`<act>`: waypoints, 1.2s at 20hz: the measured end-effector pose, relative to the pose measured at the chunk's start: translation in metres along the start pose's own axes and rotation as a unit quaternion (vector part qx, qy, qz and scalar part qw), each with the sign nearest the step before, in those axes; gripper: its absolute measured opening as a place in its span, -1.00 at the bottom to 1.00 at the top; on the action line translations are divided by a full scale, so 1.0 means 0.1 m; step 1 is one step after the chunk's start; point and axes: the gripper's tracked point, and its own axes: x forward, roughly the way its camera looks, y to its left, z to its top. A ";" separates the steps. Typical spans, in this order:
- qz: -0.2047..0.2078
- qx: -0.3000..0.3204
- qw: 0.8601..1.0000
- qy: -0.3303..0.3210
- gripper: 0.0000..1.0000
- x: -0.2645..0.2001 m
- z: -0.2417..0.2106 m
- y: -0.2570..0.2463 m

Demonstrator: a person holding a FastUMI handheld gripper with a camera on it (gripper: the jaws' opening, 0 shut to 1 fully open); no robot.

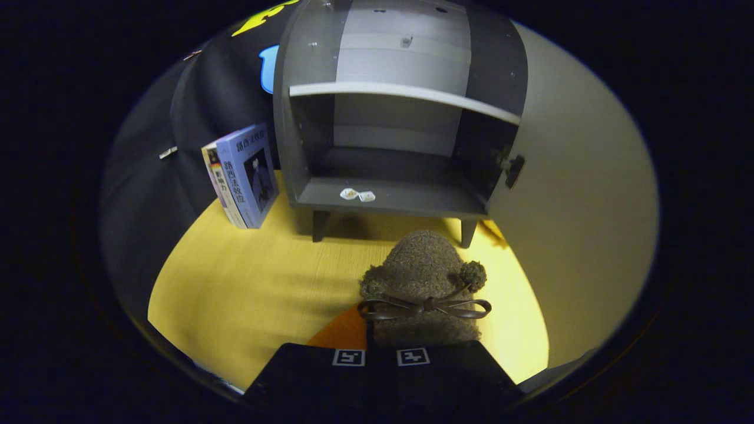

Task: Open the shoe cabinet door, grab the shoes and put them into the shoe cabinet, then close the shoe cabinet door.

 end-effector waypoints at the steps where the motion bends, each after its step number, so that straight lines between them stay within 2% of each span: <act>1: -0.001 0.003 1.000 -0.005 -0.90 -0.08 0.08 0.00; 11: 0.023 0.016 0.999 -0.034 -0.90 -0.58 0.81 0.15; 16: 0.019 0.016 0.998 -0.062 -0.90 -0.67 1.26 0.06; 20: 0.021 0.041 0.995 -0.085 -0.90 -0.65 1.72 -0.01; 24: 0.011 0.028 0.994 -0.102 -0.90 -0.60 2.15 -0.10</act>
